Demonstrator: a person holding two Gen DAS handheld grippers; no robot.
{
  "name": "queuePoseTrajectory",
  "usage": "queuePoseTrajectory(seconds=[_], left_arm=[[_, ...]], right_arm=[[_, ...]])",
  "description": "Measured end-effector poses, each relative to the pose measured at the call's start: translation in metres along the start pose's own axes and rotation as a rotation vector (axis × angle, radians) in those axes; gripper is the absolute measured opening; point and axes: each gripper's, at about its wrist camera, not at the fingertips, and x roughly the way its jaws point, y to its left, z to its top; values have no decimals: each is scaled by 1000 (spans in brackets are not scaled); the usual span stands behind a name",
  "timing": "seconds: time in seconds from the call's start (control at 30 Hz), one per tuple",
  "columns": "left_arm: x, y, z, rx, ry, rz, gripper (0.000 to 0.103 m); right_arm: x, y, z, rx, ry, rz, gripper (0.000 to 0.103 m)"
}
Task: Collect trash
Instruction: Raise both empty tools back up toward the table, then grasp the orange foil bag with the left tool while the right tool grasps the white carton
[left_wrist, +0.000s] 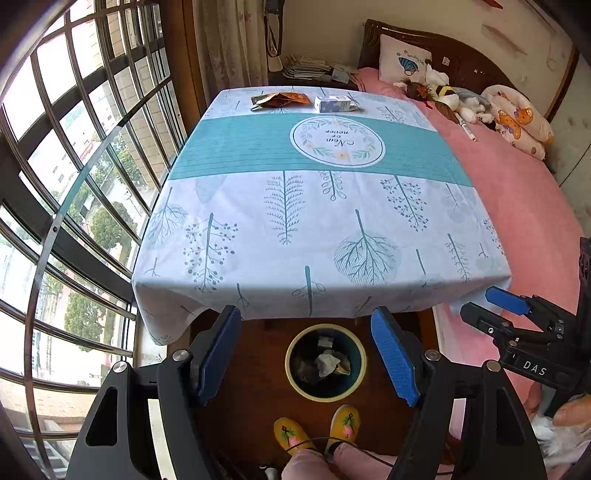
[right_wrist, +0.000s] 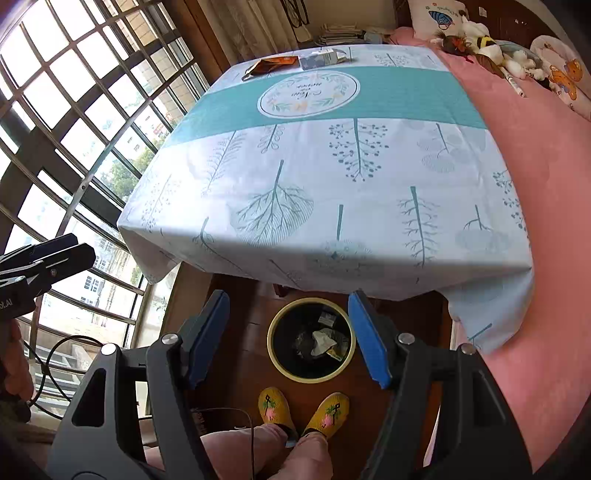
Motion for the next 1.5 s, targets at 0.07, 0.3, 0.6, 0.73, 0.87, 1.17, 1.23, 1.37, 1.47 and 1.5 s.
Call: queuePoseTrajectory(seconds=[0.07, 0.3, 0.6, 0.73, 0.87, 1.17, 1.23, 1.37, 1.47, 1.5], left_arm=[[-7, -4, 13, 20, -22, 23, 75], [-24, -22, 72, 145, -57, 107, 75], [-18, -20, 195, 259, -60, 127, 75], [7, -11, 258, 313, -61, 121, 75], [48, -1, 324, 393, -41, 82, 75], [208, 20, 469, 549, 92, -8, 75], [250, 20, 488, 578, 118, -15, 75], [331, 17, 514, 632, 161, 3, 75], [380, 12, 512, 659, 182, 23, 75], [394, 12, 514, 667, 184, 29, 75]], right_arm=[[-8, -3, 8, -5, -25, 8, 64], [-16, -17, 40, -24, -65, 31, 64], [-18, -24, 109, -34, -79, 35, 64], [-11, -26, 148, -11, -94, 21, 64], [5, -29, 197, 31, -109, -16, 64], [81, -45, 334, 221, -120, -89, 64], [108, -49, 362, 267, -118, -92, 64], [166, -61, 402, 346, -108, -108, 64], [203, -68, 418, 383, -93, -116, 64], [213, -71, 422, 397, -87, -113, 64]])
